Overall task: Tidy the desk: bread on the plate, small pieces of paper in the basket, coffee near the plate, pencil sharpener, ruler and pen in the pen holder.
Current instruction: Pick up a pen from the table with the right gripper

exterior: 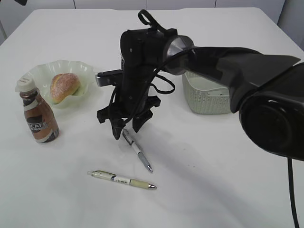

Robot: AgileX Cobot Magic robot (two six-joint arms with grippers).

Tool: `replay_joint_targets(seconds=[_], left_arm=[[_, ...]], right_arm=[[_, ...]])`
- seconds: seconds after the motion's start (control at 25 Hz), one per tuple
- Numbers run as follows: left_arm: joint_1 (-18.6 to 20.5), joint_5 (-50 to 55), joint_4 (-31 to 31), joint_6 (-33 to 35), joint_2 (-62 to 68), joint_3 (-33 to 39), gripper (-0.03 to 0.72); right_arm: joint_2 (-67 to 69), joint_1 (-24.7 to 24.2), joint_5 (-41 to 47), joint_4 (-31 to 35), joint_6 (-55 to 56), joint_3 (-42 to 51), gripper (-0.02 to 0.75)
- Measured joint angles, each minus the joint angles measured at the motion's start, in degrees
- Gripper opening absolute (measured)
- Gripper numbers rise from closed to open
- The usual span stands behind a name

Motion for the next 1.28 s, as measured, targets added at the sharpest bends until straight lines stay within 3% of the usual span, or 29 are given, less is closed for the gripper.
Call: replay_joint_targets(seconds=[0.56,1.08,1.28], left_arm=[[0.00,0.00,-0.12,0.22,0.00,0.00,0.370],[0.00,0.00,-0.12,0.31,0.00,0.00,0.370],[0.00,0.00,-0.12,0.31,0.00,0.00,0.370]], right_arm=[[1.51,0.03,0.10,-1.71,0.14,2.07,0.438],[1.51,0.03,0.10,-4.91,0.97,2.16,0.226],[1.51,0.03,0.10,-5.37,1.30,2.16,0.200]])
